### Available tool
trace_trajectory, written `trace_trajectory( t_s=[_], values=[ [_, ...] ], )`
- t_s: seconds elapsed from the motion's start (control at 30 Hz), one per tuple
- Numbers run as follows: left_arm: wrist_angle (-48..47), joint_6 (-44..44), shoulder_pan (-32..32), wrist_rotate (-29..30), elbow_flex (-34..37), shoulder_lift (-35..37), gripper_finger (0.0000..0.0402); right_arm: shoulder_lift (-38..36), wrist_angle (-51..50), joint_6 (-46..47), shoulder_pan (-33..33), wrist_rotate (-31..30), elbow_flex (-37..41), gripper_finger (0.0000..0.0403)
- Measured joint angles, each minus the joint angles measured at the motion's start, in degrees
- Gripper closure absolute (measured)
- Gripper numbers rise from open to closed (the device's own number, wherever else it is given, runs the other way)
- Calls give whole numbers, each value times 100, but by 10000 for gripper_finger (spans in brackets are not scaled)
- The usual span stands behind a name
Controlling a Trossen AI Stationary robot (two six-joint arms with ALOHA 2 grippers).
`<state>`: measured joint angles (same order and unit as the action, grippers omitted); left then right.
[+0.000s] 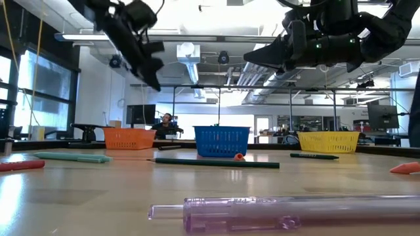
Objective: Sort crayons/erasers/pens/pencils in bins
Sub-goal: Put the light blue pen into the blue bin
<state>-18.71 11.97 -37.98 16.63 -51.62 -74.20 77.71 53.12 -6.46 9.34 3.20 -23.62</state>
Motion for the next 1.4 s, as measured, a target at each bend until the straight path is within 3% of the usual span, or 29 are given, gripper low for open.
trace_trajectory(
  t_s=[0.27,0.53,0.87,1.0,1.17,1.4],
  values=[
    [-975,665,1308,-1410,0,204,397,0,-15,-2,0,0,0,403],
    [-2151,-2,2479,-1762,0,169,393,0,-30,-4,0,0,0,403],
    [-2593,-1186,3818,-1708,315,169,328,0,-60,-4,0,0,0,403],
    [-2429,-1406,4207,-1319,628,69,296,0,-61,-4,0,0,0,403],
    [-1943,-1585,4476,-1142,857,-160,273,-2,-58,-4,0,-1,0,403],
    [-1762,-1482,4670,-1148,863,-861,270,-2,-59,-4,0,0,0,403]
  ],
)
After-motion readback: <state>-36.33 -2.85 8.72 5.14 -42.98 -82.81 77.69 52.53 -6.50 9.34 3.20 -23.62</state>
